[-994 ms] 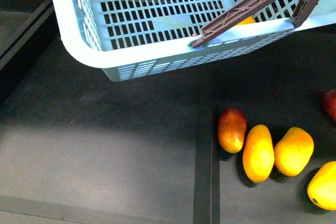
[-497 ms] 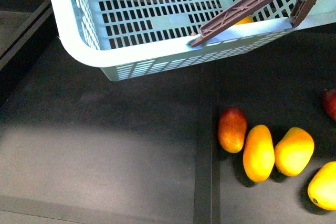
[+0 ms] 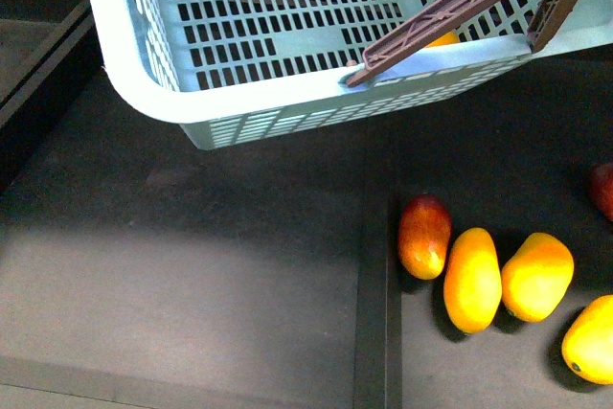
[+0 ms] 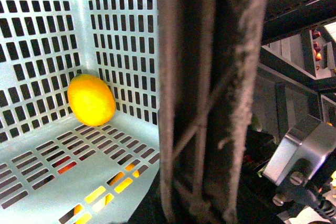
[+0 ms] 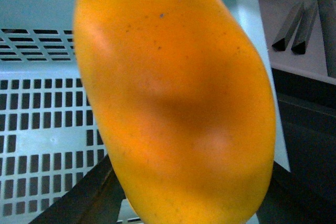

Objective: Pick lemon and mango into basket

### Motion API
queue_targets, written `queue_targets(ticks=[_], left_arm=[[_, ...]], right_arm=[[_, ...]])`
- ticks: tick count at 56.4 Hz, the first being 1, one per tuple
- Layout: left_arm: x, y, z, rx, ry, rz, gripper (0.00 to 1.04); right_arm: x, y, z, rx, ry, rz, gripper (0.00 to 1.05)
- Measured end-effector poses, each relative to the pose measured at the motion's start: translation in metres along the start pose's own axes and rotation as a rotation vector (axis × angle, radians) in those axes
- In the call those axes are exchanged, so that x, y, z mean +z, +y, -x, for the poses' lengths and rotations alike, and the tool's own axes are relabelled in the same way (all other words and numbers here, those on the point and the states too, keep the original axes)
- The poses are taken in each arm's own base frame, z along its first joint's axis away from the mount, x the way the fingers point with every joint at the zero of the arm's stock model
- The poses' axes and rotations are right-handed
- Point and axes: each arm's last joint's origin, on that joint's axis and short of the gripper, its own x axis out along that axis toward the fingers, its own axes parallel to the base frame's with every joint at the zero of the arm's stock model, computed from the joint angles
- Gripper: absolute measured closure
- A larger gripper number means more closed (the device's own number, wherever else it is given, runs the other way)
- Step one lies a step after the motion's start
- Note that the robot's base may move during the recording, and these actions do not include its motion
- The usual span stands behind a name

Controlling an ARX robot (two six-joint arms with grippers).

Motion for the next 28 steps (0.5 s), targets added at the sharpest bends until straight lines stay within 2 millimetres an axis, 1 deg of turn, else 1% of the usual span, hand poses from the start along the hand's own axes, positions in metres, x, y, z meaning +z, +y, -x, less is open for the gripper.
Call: queue_targets(ticks=[8, 13, 15, 18, 19, 20, 24, 26, 27, 28], left_arm=[[0.0, 0.0, 0.0, 0.001, -0.001, 0.0, 0.99], [0.0, 0.0, 0.0, -0.003, 0.003, -0.001, 0.99], [-0.001, 0.0, 0.0, -0.003, 0.007, 0.006, 0.99], [-0.001, 0.0, 0.0, -0.001, 0.005, 0.008, 0.99], [-0.001, 0.0, 0.0, -0.001, 0.005, 0.008, 0.99], [-0.001, 0.0, 0.0, 0.001, 0.004, 0.008, 0.99], [0.0, 0.001, 0.0, 0.004, 0.0, 0.006, 0.99], [0.0, 0.001, 0.0, 0.005, -0.001, 0.004, 0.99], [0.0, 0.001, 0.0, 0.006, -0.003, 0.004, 0.99], [0.0, 0.001, 0.0, 0.006, -0.003, 0.003, 0.99]], right_arm=[[0.001, 0.001, 0.002, -0.003, -0.011, -0.01, 0.19], [0.001, -0.006, 0.01, -0.022, -0.018, -0.024, 0.08], [0.0, -0.012, 0.018, -0.052, -0.016, -0.028, 0.08], [-0.003, -0.027, 0.036, -0.133, -0.008, -0.019, 0.09], [-0.004, -0.032, 0.043, -0.157, -0.006, -0.021, 0.09], [-0.006, -0.039, 0.054, -0.192, -0.004, -0.027, 0.09], [-0.007, -0.049, 0.077, -0.256, -0.018, -0.036, 0.09], [-0.006, -0.053, 0.085, -0.27, -0.033, -0.043, 0.09], [-0.006, -0.054, 0.087, -0.269, -0.047, -0.05, 0.1], [-0.004, -0.054, 0.092, -0.258, -0.099, -0.059, 0.13]])
